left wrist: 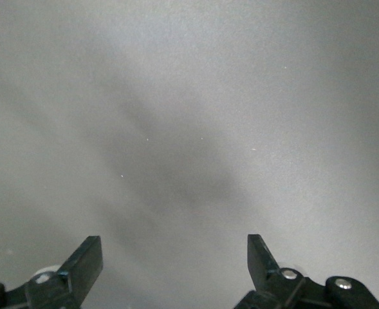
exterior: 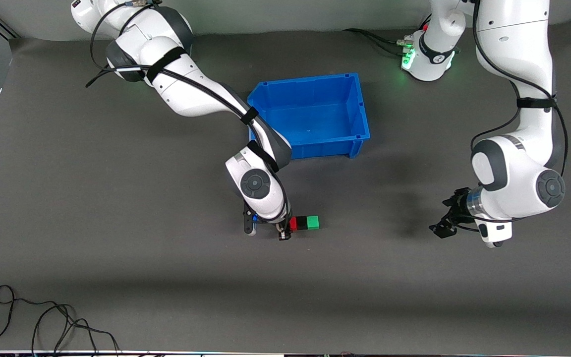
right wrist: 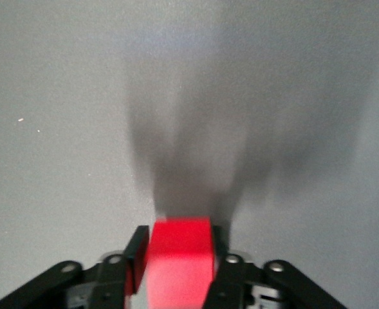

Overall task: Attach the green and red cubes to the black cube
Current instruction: 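Open the left gripper and lift it off the green cube, then open the right gripper off the red cube while the left gripper withdraws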

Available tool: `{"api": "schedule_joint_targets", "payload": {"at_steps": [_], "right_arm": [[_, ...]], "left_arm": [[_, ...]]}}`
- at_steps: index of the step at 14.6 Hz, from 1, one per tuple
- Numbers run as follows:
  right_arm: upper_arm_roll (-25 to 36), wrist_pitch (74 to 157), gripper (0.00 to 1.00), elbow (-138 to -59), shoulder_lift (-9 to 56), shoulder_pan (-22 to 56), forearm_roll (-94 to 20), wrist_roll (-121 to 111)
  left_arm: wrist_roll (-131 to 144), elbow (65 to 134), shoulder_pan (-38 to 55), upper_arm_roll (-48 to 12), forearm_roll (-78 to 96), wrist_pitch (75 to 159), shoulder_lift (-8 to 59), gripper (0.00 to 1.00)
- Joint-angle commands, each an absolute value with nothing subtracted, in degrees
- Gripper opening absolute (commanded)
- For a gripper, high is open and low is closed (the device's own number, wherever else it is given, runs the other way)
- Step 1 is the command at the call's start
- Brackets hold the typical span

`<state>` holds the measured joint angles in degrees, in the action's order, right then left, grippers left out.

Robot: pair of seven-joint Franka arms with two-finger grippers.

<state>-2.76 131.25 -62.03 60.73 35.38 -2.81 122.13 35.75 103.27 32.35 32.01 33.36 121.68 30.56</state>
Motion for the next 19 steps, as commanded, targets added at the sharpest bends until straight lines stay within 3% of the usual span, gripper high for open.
{"api": "schedule_joint_targets", "payload": {"at_steps": [1, 5, 9, 12, 19], "right_arm": [[-2.72, 129.73, 0.99, -61.17, 60.29, 35.77, -3.08, 122.87], [-2.72, 127.2, 0.99, -61.61, 56.7, 35.16, -3.16, 122.0], [-2.64, 114.38, 0.99, -61.61, 48.89, 32.09, -4.04, 113.05], [-2.55, 104.1, 0.99, -61.7, 41.6, 27.7, -8.43, 104.8], [-2.11, 77.9, 0.99, -61.79, 26.3, 14.52, -14.76, 81.86]], "left_arm": [[31.65, 104.77, 33.49, 32.7, 29.55, 121.29, 29.27, 1.0], [25.34, 104.15, 33.4, 32.87, 24.45, 119.98, 27.96, 1.0], [10.24, 94.87, 28.14, 32.87, 20.75, 105.51, 26.1, 1.0], [3.01, 87.64, 25.85, 32.87, 18.73, 99.42, 25.23, 1.0], [-1.23, 86.57, 25.58, 32.78, 13.12, 91.77, 11.8, 1.0]]}}
